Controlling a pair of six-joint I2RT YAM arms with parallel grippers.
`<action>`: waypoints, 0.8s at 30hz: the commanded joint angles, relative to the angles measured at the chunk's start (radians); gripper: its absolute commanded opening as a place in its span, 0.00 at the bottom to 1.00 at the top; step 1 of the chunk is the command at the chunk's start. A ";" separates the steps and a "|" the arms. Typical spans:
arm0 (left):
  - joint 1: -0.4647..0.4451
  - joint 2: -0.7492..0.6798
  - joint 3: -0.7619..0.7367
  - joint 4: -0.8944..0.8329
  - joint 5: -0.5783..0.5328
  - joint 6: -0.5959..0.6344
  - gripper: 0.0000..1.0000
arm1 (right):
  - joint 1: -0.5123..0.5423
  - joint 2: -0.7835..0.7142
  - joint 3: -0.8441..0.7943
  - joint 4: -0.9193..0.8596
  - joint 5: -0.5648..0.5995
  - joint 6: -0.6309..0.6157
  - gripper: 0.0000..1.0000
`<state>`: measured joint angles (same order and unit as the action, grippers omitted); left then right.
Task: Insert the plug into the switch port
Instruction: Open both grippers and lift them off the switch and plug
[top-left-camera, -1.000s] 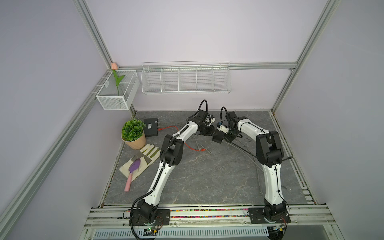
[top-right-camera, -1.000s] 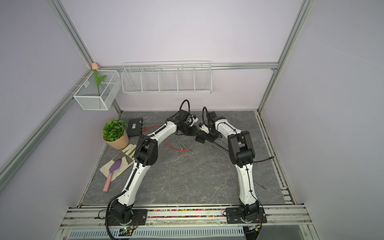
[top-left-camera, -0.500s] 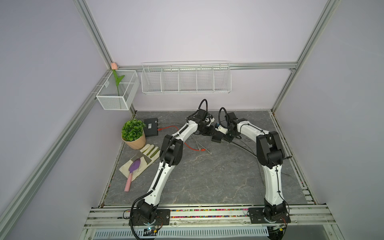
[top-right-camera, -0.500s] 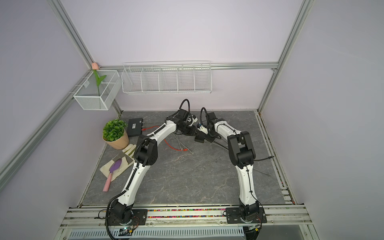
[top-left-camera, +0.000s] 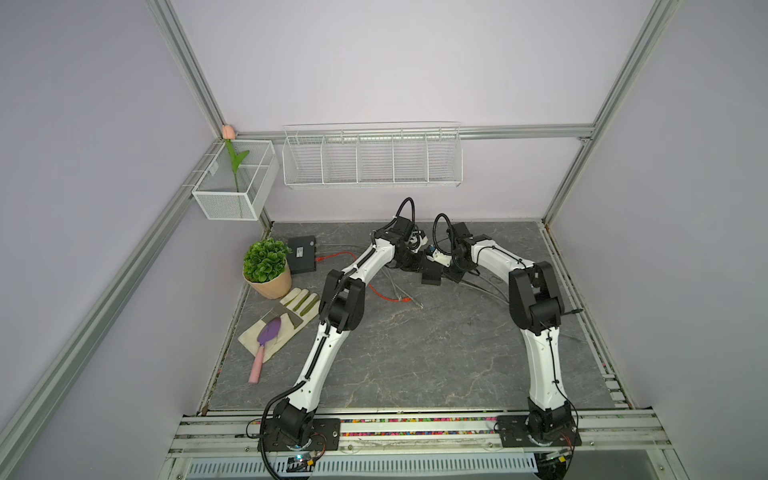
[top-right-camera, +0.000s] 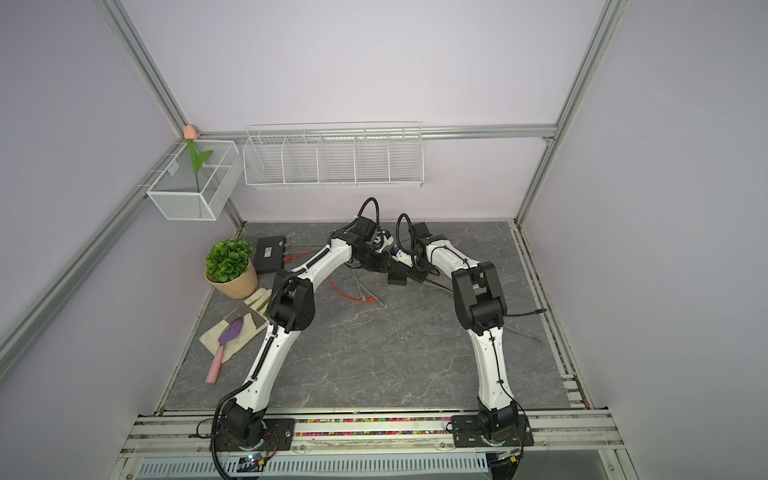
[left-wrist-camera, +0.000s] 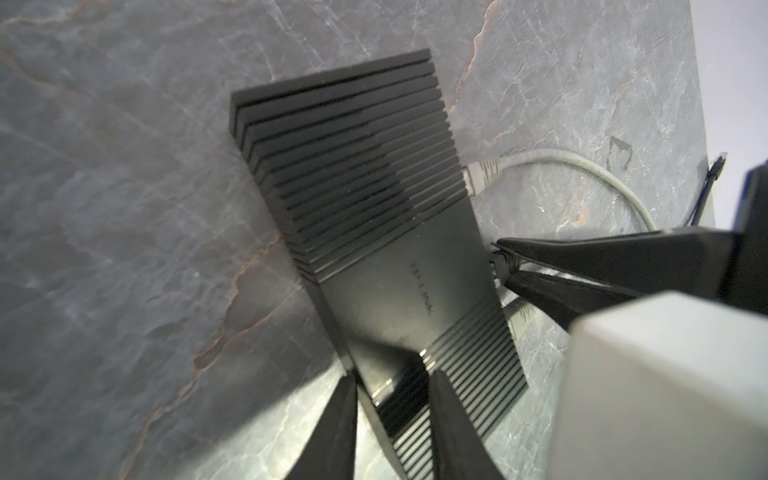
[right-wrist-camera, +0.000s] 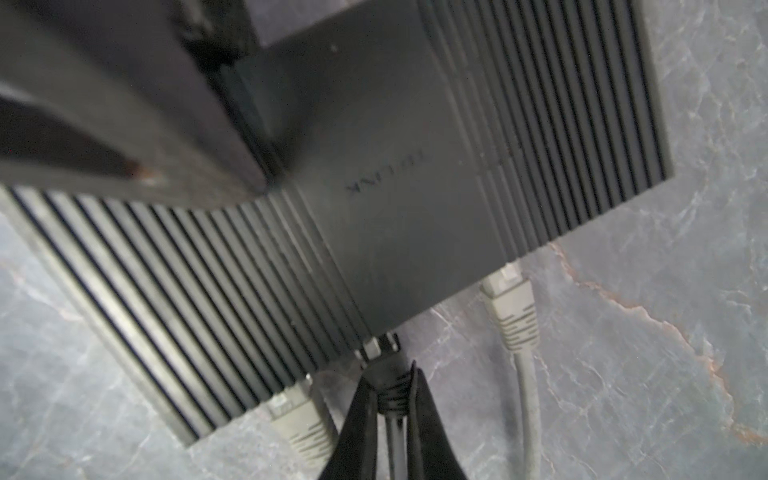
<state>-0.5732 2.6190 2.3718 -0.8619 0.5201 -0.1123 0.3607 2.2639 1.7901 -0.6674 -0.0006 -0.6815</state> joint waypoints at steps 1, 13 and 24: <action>-0.129 0.111 -0.046 -0.157 0.130 0.075 0.28 | 0.123 0.015 0.045 0.414 -0.350 0.009 0.07; -0.102 0.122 -0.022 -0.174 0.126 0.066 0.28 | 0.123 -0.003 0.023 0.440 -0.321 0.030 0.16; 0.041 -0.002 -0.158 -0.060 0.094 -0.033 0.34 | 0.076 -0.147 -0.164 0.432 -0.239 0.003 0.43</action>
<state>-0.5251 2.5851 2.2982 -0.8707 0.5961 -0.1276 0.3698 2.1921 1.6478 -0.4068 -0.0597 -0.6868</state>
